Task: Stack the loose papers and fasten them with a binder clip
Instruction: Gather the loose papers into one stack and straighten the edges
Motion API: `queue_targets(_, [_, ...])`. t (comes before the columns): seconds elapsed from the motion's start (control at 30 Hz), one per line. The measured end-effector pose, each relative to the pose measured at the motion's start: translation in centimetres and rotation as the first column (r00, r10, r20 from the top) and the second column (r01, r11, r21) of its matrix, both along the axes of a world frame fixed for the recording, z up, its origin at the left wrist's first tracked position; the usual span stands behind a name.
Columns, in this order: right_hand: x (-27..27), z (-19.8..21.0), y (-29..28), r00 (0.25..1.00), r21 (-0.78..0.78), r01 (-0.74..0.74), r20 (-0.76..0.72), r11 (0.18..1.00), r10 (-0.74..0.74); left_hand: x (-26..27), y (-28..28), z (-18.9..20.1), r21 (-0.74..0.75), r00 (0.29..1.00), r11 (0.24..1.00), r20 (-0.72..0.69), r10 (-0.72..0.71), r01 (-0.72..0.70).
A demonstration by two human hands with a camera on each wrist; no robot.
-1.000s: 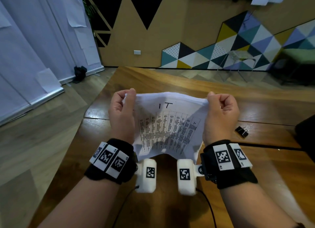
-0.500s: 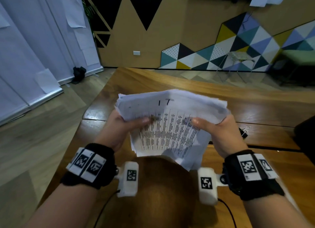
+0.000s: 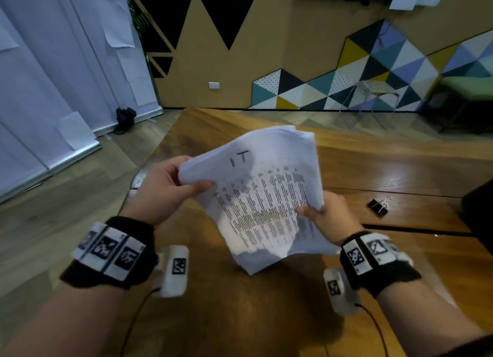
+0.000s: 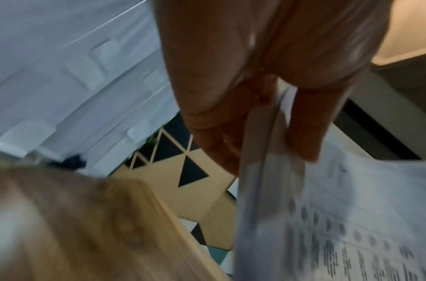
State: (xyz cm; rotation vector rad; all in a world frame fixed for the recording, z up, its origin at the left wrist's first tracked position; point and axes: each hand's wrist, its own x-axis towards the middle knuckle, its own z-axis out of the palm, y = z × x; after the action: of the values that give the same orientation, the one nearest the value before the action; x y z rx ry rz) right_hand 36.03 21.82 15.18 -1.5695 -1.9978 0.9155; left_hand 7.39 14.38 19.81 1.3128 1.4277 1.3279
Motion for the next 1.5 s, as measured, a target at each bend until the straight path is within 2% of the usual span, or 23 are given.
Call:
queue_targets(0.07, [-0.4,3.1,0.2,0.943,0.068,-0.169,0.303,0.983,0.141,-0.6,-0.2,0.5,-0.079,0.989,0.995,-0.132,-0.069,0.059])
queue_targets(0.13, [-1.6,5.2,0.1,0.797,0.065,-0.314,0.560,0.947,0.226,-0.3,-0.3,0.4,-0.169,0.974,0.978,-0.168,-0.154,0.126])
queue_targets(0.23, [-3.7,6.0,-0.2,0.624,0.091,-0.482,0.734,0.871,0.269,0.8,-0.2,-0.9,-0.081,0.953,0.981,-0.239,-0.189,0.174])
queue_targets(0.3, [-4.5,5.8,-0.7,0.606,0.112,-0.511,0.750,0.852,0.265,1.5,-0.5,-2.0,-0.015,0.967,0.992,-0.224,-0.122,0.122])
queue_targets(0.33, [-4.3,5.7,-0.9,0.627,0.126,-0.483,0.740,0.867,0.242,1.5,-0.7,-2.5,0.000,0.978,0.996,-0.192,-0.084,0.086])
queue_targets(0.43, [-1.6,5.6,-0.4,0.686,0.161,-0.296,0.722,0.942,0.092,-0.4,-1.4,-3.9,0.005,0.995,0.999,-0.090,0.047,-0.047])
queue_targets(0.47, [-0.3,5.6,0.0,0.734,0.149,-0.209,0.677,0.967,0.055,-1.4,-1.6,-4.1,-0.014,0.997,0.997,-0.014,0.081,-0.081])
queue_targets(0.5, [1.1,5.7,0.3,0.831,0.106,-0.113,0.555,0.988,0.035,-2.4,-1.8,-4.3,-0.040,0.992,0.994,0.068,0.106,-0.104])
queue_targets(0.53, [2.4,5.6,0.5,0.940,0.039,-0.042,0.340,0.998,0.027,-3.2,-2.0,-4.6,-0.055,0.981,0.991,0.146,0.125,-0.119])
queue_targets(0.57, [3.3,5.3,0.5,0.998,-0.045,-0.017,0.056,0.999,0.020,-3.8,-2.1,-4.7,-0.057,0.968,0.990,0.210,0.136,-0.127])
queue_targets(0.6, [3.8,4.9,0.4,0.971,-0.124,-0.036,-0.239,0.992,0.005,-4.0,-2.1,-4.9,-0.047,0.952,0.991,0.276,0.132,-0.124])
queue_targets(0.63, [4.0,4.2,0.2,0.884,-0.173,-0.069,-0.467,0.983,-0.020,-3.9,-2.1,-4.9,-0.035,0.935,0.992,0.331,0.129,-0.125])
queue_targets(0.67, [3.9,3.3,0.1,0.788,-0.198,-0.094,-0.614,0.976,-0.049,-3.7,-2.1,-4.9,-0.021,0.921,0.990,0.364,0.136,-0.138])
queue_targets(0.7, [3.6,2.4,-0.1,0.714,-0.210,-0.091,-0.695,0.974,-0.083,-3.2,-2.1,-4.9,0.001,0.917,0.986,0.366,0.156,-0.168])
queue_targets(0.73, [3.2,1.6,-0.3,0.663,-0.210,-0.062,-0.740,0.976,-0.117,-2.6,-2.2,-4.9,0.030,0.918,0.978,0.352,0.183,-0.207])
queue_targets(0.8, [2.7,-0.3,-0.7,0.624,-0.184,0.033,-0.764,0.982,-0.164,-1.5,-2.7,-5.1,0.066,0.922,0.954,0.283,0.264,-0.294])
queue_targets(0.9, [2.5,-3.9,-1.9,0.701,-0.182,0.165,-0.670,0.969,-0.245,0.0,-3.7,-7.4,0.089,0.962,0.964,0.134,0.239,-0.252])
queue_targets(1.03, [1.7,-8.2,-4.1,0.793,-0.193,0.237,-0.528,0.952,-0.304,2.3,-4.3,-11.4,-0.090,0.955,0.954,0.060,0.292,-0.286])
queue_targets(1.1, [1.0,-8.1,-4.6,0.785,-0.148,0.283,-0.533,0.948,-0.317,3.4,-4.1,-11.8,-0.141,0.942,0.938,0.071,0.329,-0.317])
queue_targets(1.17, [0.7,-7.7,-4.9,0.761,-0.122,0.301,-0.568,0.946,-0.315,4.0,-4.0,-11.0,-0.161,0.922,0.928,0.144,0.359,-0.336])
queue_targets(1.23, [0.7,-7.4,-4.9,0.765,-0.095,0.274,-0.582,0.957,-0.277,4.1,-4.1,-10.3,-0.112,0.916,0.939,0.210,0.343,-0.326])
queue_targets(1.37, [0.8,-7.1,-5.3,0.662,-0.104,0.288,-0.696,0.952,-0.277,4.2,-4.4,-10.2,-0.064,0.877,0.913,0.258,0.406,-0.404])
queue_targets(1.5, [-0.6,-4.6,-5.2,0.522,-0.096,0.419,-0.788,0.903,-0.326,4.4,-3.8,-9.7,-0.046,0.796,0.851,0.332,0.506,-0.522])
